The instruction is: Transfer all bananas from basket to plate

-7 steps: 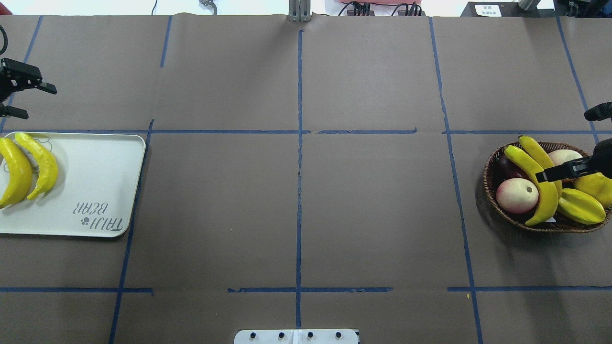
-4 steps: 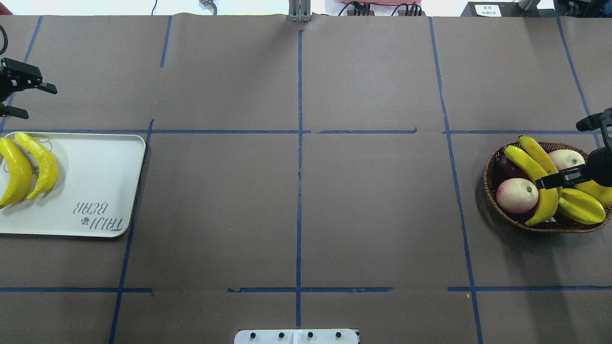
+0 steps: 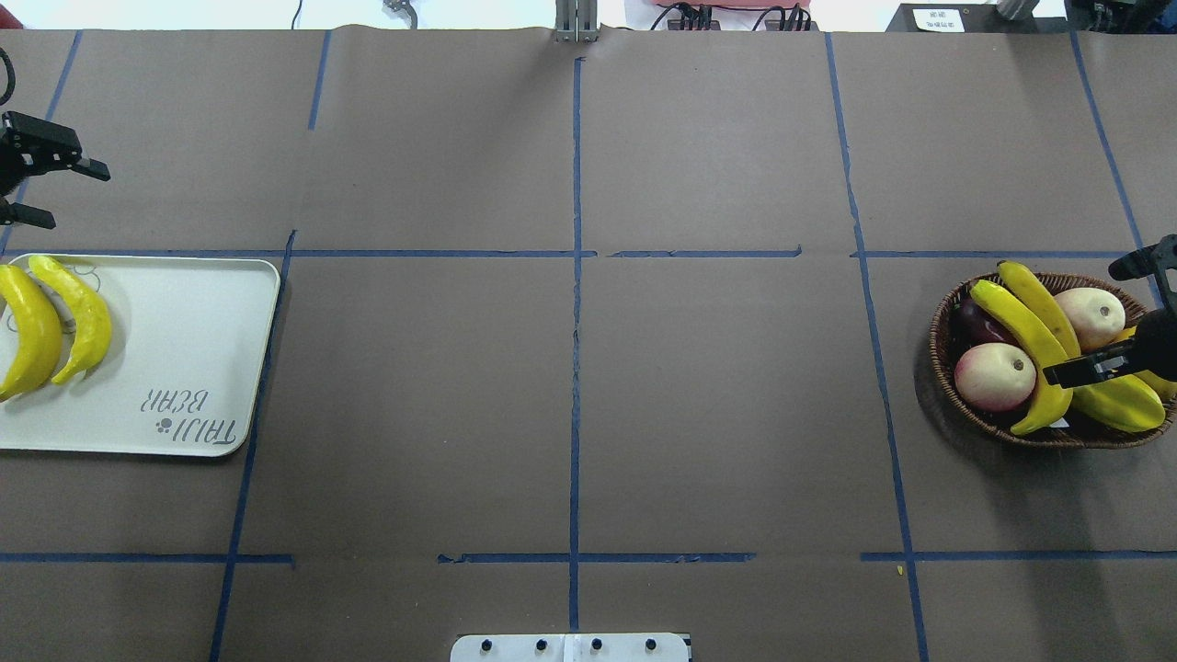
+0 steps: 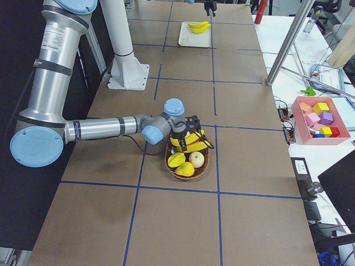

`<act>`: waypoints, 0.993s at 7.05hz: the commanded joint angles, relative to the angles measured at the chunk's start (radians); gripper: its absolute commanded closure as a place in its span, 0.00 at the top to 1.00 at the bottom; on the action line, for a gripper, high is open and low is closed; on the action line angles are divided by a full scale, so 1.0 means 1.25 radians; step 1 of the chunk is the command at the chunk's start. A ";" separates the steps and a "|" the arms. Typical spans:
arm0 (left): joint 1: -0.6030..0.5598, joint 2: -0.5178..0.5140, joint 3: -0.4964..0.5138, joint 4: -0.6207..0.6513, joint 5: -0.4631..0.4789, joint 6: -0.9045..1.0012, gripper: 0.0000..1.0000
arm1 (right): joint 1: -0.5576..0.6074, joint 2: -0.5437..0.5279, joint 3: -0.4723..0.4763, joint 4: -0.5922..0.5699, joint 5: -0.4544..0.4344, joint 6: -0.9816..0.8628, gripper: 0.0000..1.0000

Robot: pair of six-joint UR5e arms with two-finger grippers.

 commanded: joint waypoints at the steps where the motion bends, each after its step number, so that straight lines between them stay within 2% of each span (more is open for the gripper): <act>1: 0.001 0.000 0.001 0.000 0.000 0.000 1.00 | -0.012 -0.002 -0.001 0.000 -0.013 -0.002 0.76; 7: 0.004 0.000 0.003 0.000 0.000 0.000 1.00 | -0.041 -0.002 -0.003 -0.001 -0.043 -0.002 0.74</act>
